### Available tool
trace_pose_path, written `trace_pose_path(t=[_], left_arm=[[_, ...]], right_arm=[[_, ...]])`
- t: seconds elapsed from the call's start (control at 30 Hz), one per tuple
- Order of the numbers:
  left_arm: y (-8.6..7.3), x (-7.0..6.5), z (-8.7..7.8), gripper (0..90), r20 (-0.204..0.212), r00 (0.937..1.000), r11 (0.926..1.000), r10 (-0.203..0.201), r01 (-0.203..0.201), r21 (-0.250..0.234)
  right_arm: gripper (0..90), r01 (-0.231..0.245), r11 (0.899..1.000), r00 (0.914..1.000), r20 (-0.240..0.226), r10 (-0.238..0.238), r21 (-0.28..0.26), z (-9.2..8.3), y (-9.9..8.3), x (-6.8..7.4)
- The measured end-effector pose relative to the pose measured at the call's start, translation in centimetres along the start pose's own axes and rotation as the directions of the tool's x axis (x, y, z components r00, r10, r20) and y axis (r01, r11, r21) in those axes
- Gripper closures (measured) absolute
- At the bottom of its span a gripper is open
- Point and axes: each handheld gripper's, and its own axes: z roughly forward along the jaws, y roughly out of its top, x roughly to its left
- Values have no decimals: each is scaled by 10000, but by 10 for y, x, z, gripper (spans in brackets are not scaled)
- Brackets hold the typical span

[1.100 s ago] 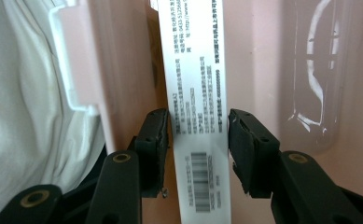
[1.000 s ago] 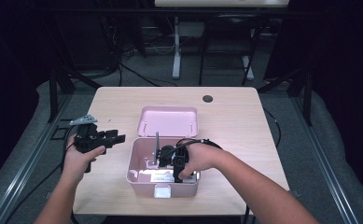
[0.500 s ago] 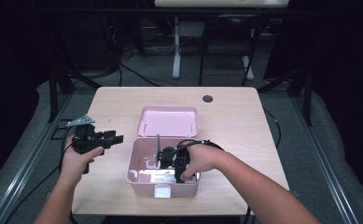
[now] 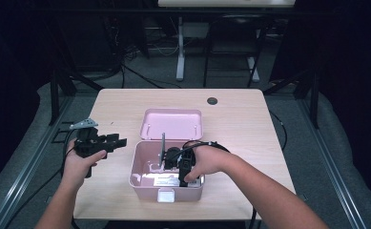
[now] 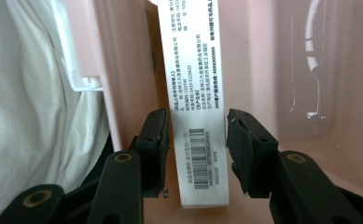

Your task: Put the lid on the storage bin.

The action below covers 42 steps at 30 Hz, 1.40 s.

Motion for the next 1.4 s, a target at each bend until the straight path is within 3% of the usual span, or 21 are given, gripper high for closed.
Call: trace_pose_path(t=[0.4,0.8,1.13,1.4], left_arm=[[0,-3,3,478,45,10000,10000,80,-80,25],[-1,-7,6,483,123,9997,9996,228,-230,169],[-2,-11,9,501,194,9993,9990,335,-340,291],[-2,-15,11,517,252,9986,9981,470,-480,398]], right_arm=[[583,-177,9979,9992,344,199,-626,-23,-8,1],[587,-619,9867,9949,696,730,-1502,-43,-19,-4],[586,-1178,9622,9832,1071,1477,-2455,-50,-34,-8],[589,-1824,9240,9622,1322,2381,-3362,-55,-44,-15]])
